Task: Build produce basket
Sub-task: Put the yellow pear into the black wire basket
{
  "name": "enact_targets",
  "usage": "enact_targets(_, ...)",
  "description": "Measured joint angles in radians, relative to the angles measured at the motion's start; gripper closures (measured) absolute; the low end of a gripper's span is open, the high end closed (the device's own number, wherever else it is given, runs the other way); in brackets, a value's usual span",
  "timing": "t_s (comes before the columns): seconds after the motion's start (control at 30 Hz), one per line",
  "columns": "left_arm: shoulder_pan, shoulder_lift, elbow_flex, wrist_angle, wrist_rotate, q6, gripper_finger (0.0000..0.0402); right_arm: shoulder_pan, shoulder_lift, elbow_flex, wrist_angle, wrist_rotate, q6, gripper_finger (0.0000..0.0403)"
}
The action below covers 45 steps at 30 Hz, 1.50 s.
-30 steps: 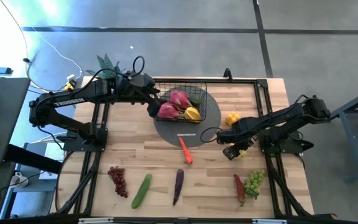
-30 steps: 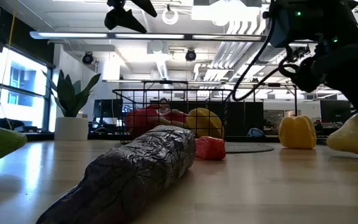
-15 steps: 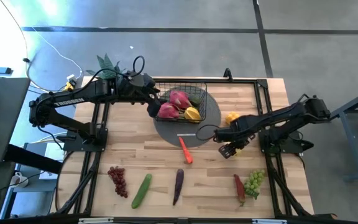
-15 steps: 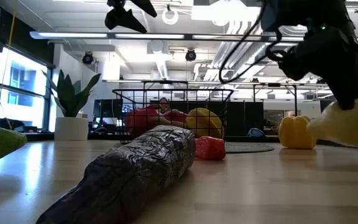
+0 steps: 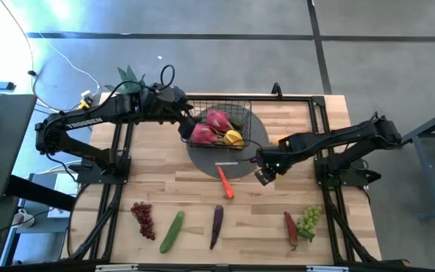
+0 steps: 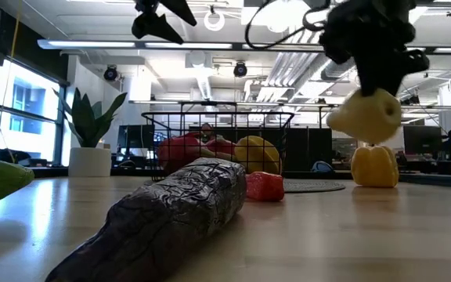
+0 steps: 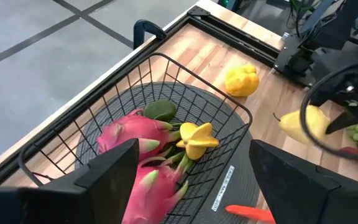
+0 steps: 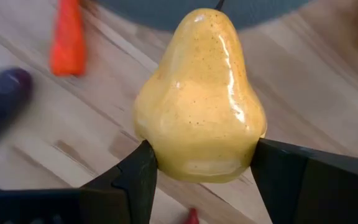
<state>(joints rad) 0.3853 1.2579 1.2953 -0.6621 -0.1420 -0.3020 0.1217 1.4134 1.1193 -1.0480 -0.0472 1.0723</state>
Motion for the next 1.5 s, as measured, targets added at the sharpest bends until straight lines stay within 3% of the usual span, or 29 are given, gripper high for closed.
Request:
enact_targets(0.4,0.015,0.0,0.0,0.0,0.0,0.026,0.0108,-0.06,-0.001,0.179,0.001,0.102,-0.089,0.0208)
enact_targets(0.6,0.015,0.0,0.0,0.0,0.0,0.026,0.0108,-0.156,-0.001,0.24,0.056,0.151,-0.259,0.0209)
enact_targets(0.83,0.015,0.0,0.0,0.0,-0.018,0.025,0.0108,-0.298,-0.001,0.242,0.249,0.149,-0.528,0.0209)
enact_targets(1.1,0.015,0.0,0.0,0.0,-0.027,0.018,0.0108,-0.435,0.009,0.242,0.33,0.148,-0.701,0.0207)
enact_targets(1.5,0.015,0.0,0.0,0.0,-0.031,0.013,0.0108,-0.51,0.199,0.241,0.378,0.069,-0.88,0.0206)
